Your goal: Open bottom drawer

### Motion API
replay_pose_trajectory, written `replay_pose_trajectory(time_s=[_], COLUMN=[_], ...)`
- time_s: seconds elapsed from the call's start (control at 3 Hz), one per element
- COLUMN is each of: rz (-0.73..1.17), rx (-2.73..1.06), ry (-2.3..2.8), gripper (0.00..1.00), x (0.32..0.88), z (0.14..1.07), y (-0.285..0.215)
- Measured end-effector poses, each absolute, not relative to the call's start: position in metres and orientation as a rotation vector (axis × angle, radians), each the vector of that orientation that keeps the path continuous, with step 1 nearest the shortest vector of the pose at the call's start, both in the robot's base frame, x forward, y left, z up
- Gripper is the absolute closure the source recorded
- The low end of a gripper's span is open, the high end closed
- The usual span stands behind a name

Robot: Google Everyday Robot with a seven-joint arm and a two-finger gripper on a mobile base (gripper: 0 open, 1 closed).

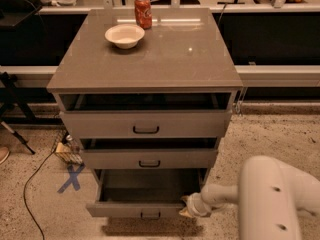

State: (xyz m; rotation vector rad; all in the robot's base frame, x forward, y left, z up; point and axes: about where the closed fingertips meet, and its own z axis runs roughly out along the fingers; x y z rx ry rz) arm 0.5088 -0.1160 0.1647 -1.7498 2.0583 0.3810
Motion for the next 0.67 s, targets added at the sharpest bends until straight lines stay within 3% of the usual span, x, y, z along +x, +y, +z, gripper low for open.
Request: replay_pose_trajectory(time_s=[0.67], rz=[0.399], rx=[-1.738], ry=[2.049], gripper=[1.00], x=[0.4985], z=[0.1649], y=[-0.1167])
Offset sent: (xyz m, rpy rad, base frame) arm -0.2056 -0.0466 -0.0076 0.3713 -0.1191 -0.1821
